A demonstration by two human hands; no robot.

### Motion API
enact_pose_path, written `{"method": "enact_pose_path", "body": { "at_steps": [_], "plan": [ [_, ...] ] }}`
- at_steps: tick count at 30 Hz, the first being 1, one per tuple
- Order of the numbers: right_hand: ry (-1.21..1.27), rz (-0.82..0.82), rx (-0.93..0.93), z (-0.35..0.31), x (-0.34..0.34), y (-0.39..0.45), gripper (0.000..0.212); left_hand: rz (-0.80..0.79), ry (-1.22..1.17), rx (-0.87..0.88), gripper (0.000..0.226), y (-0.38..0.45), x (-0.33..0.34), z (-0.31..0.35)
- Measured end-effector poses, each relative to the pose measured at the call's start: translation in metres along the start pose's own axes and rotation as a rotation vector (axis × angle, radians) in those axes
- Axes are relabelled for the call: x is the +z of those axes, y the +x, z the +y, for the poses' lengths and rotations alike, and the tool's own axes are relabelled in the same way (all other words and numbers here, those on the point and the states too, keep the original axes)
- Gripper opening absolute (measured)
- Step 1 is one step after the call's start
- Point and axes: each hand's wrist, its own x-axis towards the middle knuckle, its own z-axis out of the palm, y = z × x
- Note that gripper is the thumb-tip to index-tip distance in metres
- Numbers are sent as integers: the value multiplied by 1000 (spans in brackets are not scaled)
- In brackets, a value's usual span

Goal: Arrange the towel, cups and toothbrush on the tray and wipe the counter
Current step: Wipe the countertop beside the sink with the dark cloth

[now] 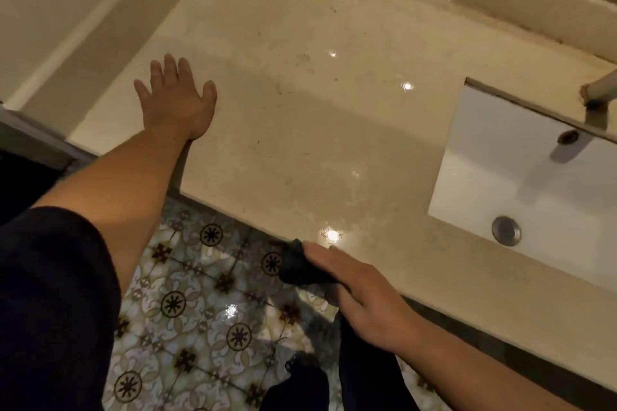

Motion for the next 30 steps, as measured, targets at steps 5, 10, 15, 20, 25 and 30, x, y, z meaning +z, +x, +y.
{"method": "enact_pose_path", "body": {
  "at_steps": [5,10,15,20,25,30],
  "plan": [
    [1288,105,600,-14,-13,1,43,7,-13,11,80,-1,1,-1],
    [1206,475,497,5,-126,70,39,27,5,9,78,-2,1,-1],
    [403,807,362,49,-272,186,32,67,8,-1,78,1,6,-1],
    [-461,658,369,135,-323,267,42,79,10,-26,77,3,7,2],
    [-900,442,154,159,-322,298,29,89,18,-46,75,7,6,2],
    [-848,289,-71,114,-245,239,41,86,10,-42,76,7,4,1]
  ]
}}
